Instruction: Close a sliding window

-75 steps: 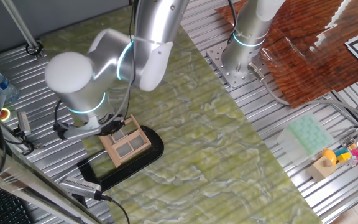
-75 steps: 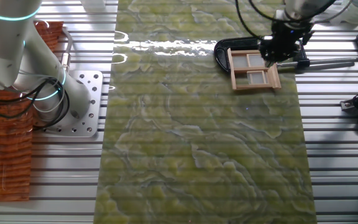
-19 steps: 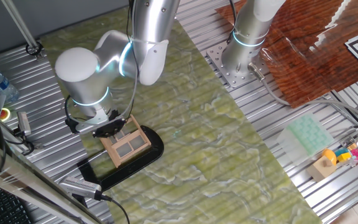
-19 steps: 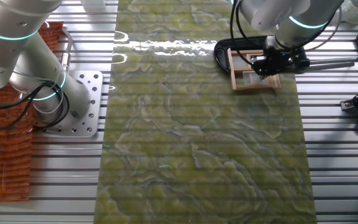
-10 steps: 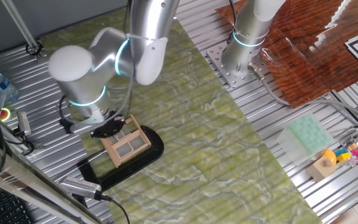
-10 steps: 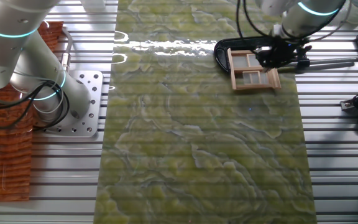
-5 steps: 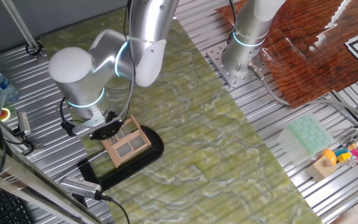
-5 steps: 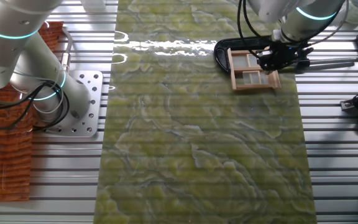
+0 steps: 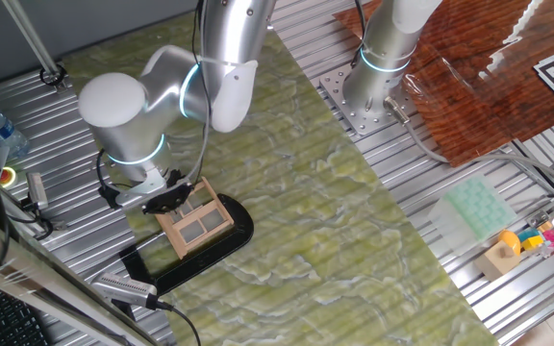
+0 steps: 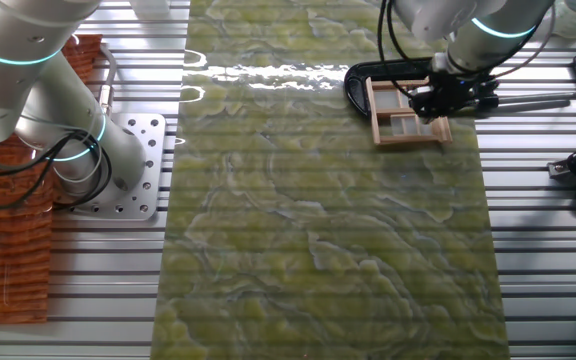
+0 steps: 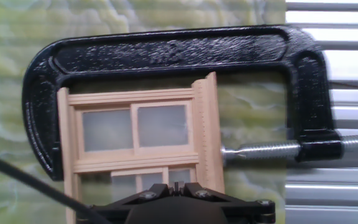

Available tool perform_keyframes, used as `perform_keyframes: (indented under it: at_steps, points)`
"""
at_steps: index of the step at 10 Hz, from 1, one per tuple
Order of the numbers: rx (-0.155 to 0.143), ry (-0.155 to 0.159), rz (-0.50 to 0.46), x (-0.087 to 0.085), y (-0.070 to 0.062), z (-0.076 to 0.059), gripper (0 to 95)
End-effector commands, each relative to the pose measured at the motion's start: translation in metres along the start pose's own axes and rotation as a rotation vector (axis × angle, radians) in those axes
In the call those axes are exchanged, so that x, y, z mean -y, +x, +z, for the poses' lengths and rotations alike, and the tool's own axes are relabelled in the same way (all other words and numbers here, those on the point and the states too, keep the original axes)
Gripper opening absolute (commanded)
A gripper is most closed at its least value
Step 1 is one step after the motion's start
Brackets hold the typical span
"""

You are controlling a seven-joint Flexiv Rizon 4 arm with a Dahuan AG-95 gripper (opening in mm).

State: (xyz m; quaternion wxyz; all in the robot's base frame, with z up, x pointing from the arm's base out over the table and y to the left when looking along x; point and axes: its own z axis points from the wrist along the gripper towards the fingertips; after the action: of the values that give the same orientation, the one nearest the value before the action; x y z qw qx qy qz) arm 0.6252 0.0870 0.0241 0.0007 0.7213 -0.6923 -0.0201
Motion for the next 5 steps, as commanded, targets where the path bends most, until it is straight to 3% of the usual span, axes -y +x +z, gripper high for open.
perform_keyframes:
  at_steps: [1,5]
  points:
    - [0.000,-0.003,0.004,0.0002,-0.0005,-0.0007,0.0]
    - [0.003,-0.003,0.025,0.0022,0.0014,0.0035,0.0]
